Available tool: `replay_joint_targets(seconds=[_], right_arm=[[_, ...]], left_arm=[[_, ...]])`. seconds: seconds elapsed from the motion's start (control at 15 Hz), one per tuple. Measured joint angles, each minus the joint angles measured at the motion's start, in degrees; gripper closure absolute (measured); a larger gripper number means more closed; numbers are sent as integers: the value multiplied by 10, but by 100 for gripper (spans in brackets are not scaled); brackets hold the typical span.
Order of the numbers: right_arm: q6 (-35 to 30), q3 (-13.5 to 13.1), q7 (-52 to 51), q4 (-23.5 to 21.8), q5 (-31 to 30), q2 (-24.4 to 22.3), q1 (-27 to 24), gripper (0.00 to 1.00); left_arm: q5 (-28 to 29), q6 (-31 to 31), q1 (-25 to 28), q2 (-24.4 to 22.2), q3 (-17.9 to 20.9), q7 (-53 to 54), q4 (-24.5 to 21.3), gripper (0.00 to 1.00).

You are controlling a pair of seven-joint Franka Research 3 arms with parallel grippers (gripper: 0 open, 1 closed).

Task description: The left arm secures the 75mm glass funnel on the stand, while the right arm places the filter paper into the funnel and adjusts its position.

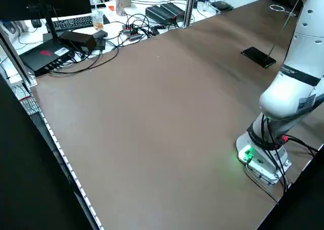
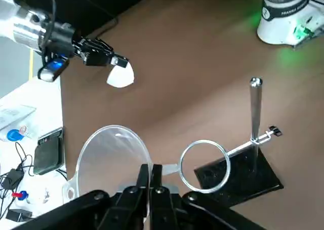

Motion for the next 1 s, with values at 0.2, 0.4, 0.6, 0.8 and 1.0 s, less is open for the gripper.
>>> replay_joint_targets(seconds=[0.2, 0.4, 0.6, 0.8, 1.0], right_arm=[[0, 0, 0, 0, 0, 0, 0, 99], [0, 0, 0, 0, 0, 0, 0, 99], [0, 0, 0, 0, 0, 0, 0, 99], [0, 0, 0, 0, 0, 0, 0, 99], [0, 0, 0, 0, 0, 0, 0, 99]], left_arm=[[16, 1, 0, 0, 0, -1, -16, 97], [21, 3, -5, 0, -1, -1, -29, 97], [21, 10, -7, 0, -1, -1, -43, 97], [21, 14, -8, 0, -1, -1, -51, 97], [21, 37, -8, 0, -1, -1, -65, 97]])
